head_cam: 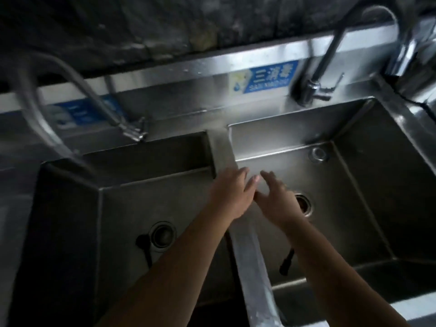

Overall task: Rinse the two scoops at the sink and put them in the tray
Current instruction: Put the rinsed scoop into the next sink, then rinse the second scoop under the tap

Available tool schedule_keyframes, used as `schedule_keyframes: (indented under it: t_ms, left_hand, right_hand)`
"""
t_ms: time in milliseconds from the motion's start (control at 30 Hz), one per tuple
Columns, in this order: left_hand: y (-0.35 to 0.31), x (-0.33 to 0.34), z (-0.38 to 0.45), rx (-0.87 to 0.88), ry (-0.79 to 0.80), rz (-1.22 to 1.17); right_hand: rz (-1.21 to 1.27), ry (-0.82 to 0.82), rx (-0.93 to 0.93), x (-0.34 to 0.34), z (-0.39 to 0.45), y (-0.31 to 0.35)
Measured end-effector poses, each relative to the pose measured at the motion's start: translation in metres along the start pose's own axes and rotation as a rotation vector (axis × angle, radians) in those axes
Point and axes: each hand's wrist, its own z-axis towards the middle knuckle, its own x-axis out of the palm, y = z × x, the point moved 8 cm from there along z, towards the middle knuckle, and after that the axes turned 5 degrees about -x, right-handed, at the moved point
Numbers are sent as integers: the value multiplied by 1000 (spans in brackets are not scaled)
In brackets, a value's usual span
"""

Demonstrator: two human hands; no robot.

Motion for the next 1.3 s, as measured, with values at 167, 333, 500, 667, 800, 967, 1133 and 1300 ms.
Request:
schedule_keyframes:
  t_ms: [167,333,500,667,800,967,1133,1300]
  left_hand:
    - [126,-47,-58,-249,26,-140]
    - [247,-48,-116,-577,90,-178]
    - [325,-19,-161,-673,195,-203]
    - [400,47,-198,-865,313,-359]
    - [440,87,-195,-972,264,-481]
    - [475,106,-181,-1058,118,-528]
    - [474,109,-171,-922,184,-548]
    - [440,82,-163,-864,163,-750]
  right_hand:
    - [-113,77,-278,75,-17,102]
    - [-146,338,-181,188,-30,123]
    - [-48,506,-33,289,-44,103]
    - [52,668,99,388,-45,64]
    - [57,617,187,445,-32,43]
    - [-75,636,41,490,-26,45]
    - [93,587,50,489,-31,55]
    - [281,552,199,442,-46,60]
